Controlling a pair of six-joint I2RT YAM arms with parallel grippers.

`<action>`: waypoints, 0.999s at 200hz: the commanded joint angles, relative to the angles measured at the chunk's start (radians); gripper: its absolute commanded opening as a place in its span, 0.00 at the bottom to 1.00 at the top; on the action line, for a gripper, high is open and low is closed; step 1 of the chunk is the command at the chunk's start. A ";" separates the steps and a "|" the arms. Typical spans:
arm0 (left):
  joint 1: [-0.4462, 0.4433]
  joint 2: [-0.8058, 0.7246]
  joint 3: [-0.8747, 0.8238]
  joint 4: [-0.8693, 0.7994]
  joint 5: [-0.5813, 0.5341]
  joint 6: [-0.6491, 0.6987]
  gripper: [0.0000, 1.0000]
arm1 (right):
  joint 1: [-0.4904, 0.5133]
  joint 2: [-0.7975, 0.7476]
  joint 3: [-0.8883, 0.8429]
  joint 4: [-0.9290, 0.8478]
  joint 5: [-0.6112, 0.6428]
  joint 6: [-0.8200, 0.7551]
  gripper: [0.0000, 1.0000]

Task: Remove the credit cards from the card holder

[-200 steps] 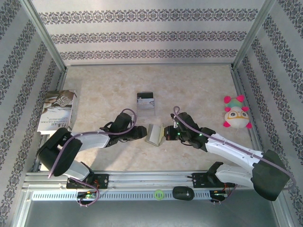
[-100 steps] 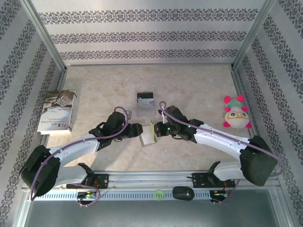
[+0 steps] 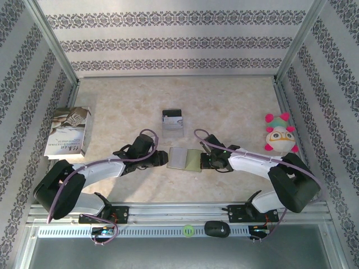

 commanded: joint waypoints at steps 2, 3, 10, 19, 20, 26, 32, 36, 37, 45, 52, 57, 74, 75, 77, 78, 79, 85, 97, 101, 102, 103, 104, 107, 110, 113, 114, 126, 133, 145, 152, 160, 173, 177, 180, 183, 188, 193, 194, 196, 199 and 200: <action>-0.014 0.021 0.023 -0.011 -0.019 0.026 0.45 | 0.003 0.059 -0.008 0.034 0.065 0.014 0.00; -0.013 0.022 0.024 -0.009 -0.018 0.026 0.45 | 0.003 0.061 -0.007 0.035 0.066 0.014 0.00; -0.015 0.033 0.028 -0.003 -0.009 0.029 0.46 | 0.003 0.064 -0.005 0.039 0.070 0.014 0.00; -0.020 0.050 0.040 -0.001 0.001 0.034 0.47 | 0.000 0.072 -0.002 0.045 0.078 0.012 0.00; -0.021 0.052 0.041 -0.001 0.001 0.035 0.47 | 0.000 0.073 -0.002 0.045 0.079 0.012 0.00; -0.025 0.062 0.051 0.002 0.004 0.037 0.47 | -0.004 0.079 0.000 0.051 0.079 0.009 0.00; -0.030 0.073 0.061 0.003 0.007 0.039 0.48 | -0.006 0.088 0.005 0.058 0.073 0.003 0.00; -0.032 0.079 0.069 0.006 0.012 0.040 0.48 | -0.008 0.094 0.008 0.066 0.070 -0.002 0.03; -0.033 0.081 0.071 0.006 0.013 0.040 0.48 | -0.008 0.096 0.009 0.067 0.068 -0.003 0.03; -0.038 0.090 0.084 0.016 0.021 0.036 0.48 | -0.009 0.105 0.016 0.075 0.067 -0.013 0.08; -0.042 0.099 0.100 0.024 0.030 0.037 0.48 | -0.011 0.107 0.020 0.081 0.066 -0.015 0.11; -0.048 0.106 0.114 0.025 0.036 0.040 0.48 | -0.011 0.106 0.022 0.086 0.064 -0.019 0.11; -0.066 0.137 0.173 0.010 0.048 0.054 0.48 | -0.015 0.094 0.020 0.102 0.058 -0.020 0.13; -0.067 0.139 0.177 0.008 0.048 0.056 0.48 | -0.015 0.093 0.020 0.103 0.059 -0.021 0.13; -0.069 0.145 0.184 0.006 0.053 0.057 0.47 | -0.016 0.092 0.020 0.104 0.058 -0.021 0.13; -0.070 0.146 0.188 0.004 0.054 0.058 0.47 | -0.016 0.091 0.020 0.103 0.056 -0.022 0.13; -0.070 0.149 0.192 0.004 0.055 0.059 0.47 | -0.016 0.090 0.020 0.103 0.055 -0.022 0.13; -0.076 0.163 0.213 -0.002 0.065 0.065 0.46 | -0.017 0.085 0.020 0.107 0.053 -0.024 0.14; -0.089 0.192 0.252 -0.016 0.080 0.076 0.42 | -0.019 0.077 0.020 0.108 0.052 -0.026 0.15; -0.095 0.202 0.263 -0.018 0.087 0.079 0.40 | -0.020 0.074 0.018 0.108 0.052 -0.025 0.16; -0.096 0.205 0.266 -0.018 0.089 0.080 0.40 | -0.020 0.074 0.018 0.108 0.051 -0.026 0.16; -0.097 0.208 0.269 -0.018 0.089 0.081 0.40 | -0.021 0.072 0.018 0.108 0.051 -0.026 0.16; -0.098 0.211 0.272 -0.018 0.091 0.081 0.39 | -0.021 0.071 0.017 0.109 0.051 -0.026 0.16; -0.103 0.219 0.280 -0.019 0.096 0.081 0.38 | -0.023 0.069 0.015 0.110 0.052 -0.026 0.16; -0.106 0.228 0.286 -0.019 0.100 0.080 0.37 | -0.024 0.066 0.014 0.111 0.051 -0.025 0.16; -0.107 0.240 0.294 -0.018 0.108 0.079 0.36 | -0.027 0.064 0.012 0.111 0.050 -0.024 0.16; -0.108 0.244 0.297 -0.017 0.111 0.078 0.35 | -0.027 0.063 0.012 0.112 0.049 -0.024 0.16; -0.121 0.285 0.326 -0.007 0.145 0.069 0.31 | -0.038 0.039 0.000 0.120 0.041 -0.020 0.18; -0.131 0.307 0.341 -0.002 0.155 0.068 0.28 | -0.045 0.020 -0.010 0.123 0.038 -0.018 0.21; -0.145 0.345 0.367 -0.003 0.173 0.066 0.26 | -0.056 -0.026 -0.026 0.123 0.040 -0.013 0.27; -0.151 0.365 0.383 -0.004 0.182 0.067 0.26 | -0.060 -0.063 -0.038 0.120 0.045 -0.010 0.32; -0.157 0.384 0.404 -0.008 0.193 0.069 0.26 | -0.063 -0.111 -0.050 0.108 0.057 -0.004 0.37; -0.164 0.417 0.432 -0.019 0.206 0.074 0.26 | -0.066 -0.203 -0.076 0.088 0.079 0.005 0.43; -0.163 0.426 0.439 -0.022 0.209 0.074 0.26 | -0.066 -0.234 -0.084 0.083 0.085 0.009 0.44; -0.163 0.434 0.444 -0.024 0.212 0.074 0.26 | -0.066 -0.256 -0.089 0.077 0.088 0.011 0.45; -0.164 0.441 0.448 -0.024 0.216 0.073 0.26 | -0.067 -0.277 -0.093 0.069 0.091 0.014 0.46; -0.165 0.452 0.455 -0.024 0.221 0.070 0.26 | -0.067 -0.314 -0.098 0.057 0.098 0.019 0.47; -0.165 0.465 0.464 -0.026 0.225 0.070 0.26 | -0.068 -0.348 -0.106 0.048 0.101 0.022 0.47; -0.165 0.467 0.466 -0.026 0.225 0.070 0.26 | -0.068 -0.356 -0.106 0.046 0.100 0.022 0.48; -0.164 0.471 0.469 -0.027 0.227 0.070 0.26 | -0.068 -0.368 -0.109 0.042 0.102 0.024 0.48; -0.165 0.479 0.475 -0.029 0.232 0.069 0.26 | -0.069 -0.387 -0.112 0.037 0.102 0.024 0.48; -0.165 0.482 0.477 -0.030 0.232 0.069 0.26 | -0.070 -0.393 -0.113 0.036 0.102 0.025 0.48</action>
